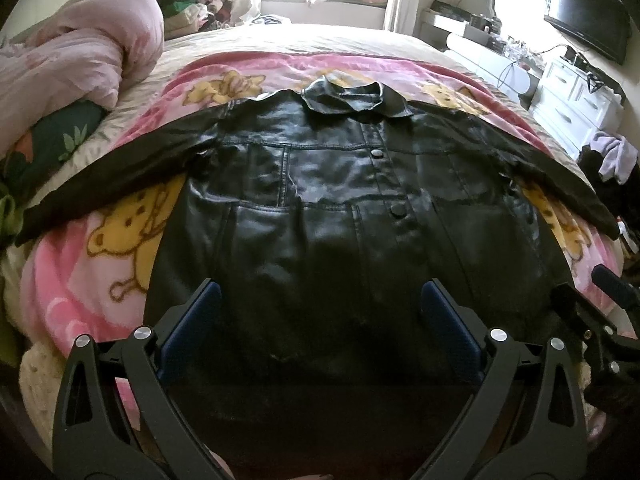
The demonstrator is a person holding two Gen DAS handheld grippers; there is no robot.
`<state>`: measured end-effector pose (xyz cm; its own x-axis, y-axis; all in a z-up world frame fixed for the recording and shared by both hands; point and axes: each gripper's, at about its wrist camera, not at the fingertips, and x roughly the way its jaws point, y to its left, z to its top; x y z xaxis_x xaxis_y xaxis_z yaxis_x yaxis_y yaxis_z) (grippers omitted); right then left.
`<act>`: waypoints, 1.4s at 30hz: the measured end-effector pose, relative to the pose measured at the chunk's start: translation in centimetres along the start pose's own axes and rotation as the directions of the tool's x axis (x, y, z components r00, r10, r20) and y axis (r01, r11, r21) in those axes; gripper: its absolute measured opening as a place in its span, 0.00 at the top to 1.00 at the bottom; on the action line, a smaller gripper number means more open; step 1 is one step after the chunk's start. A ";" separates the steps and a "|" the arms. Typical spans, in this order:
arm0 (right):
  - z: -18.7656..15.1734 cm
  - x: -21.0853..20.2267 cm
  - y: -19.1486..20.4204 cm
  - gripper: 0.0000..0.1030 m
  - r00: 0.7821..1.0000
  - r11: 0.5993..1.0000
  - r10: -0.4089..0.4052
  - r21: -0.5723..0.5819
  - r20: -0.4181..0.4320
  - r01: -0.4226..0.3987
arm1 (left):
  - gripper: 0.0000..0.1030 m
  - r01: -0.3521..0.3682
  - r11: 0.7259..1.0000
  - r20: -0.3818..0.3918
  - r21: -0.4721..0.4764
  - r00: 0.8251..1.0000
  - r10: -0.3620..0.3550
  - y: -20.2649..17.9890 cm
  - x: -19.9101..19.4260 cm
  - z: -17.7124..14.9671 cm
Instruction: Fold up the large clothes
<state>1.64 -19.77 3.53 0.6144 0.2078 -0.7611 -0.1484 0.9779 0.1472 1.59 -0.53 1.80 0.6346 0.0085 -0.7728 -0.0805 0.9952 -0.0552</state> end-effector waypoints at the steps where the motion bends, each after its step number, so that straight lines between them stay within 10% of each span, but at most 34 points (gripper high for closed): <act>1: 0.3 0.1 0.0 0.04 1.000 1.000 0.000 -0.002 0.003 0.000 | 0.09 -0.001 1.000 0.000 -0.003 1.000 0.001 0.1 0.1 0.2; 42: 14.9 7.2 -0.8 0.04 0.998 0.997 0.070 0.033 0.008 -0.070 | 0.09 -0.038 0.994 -0.001 -0.106 0.999 0.039 4.0 6.1 11.1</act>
<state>17.77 -18.73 7.35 0.6088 0.2761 -0.7438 -0.1659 0.9611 0.2209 13.61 4.62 3.87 0.6304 0.0469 -0.7748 -0.1862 0.9782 -0.0923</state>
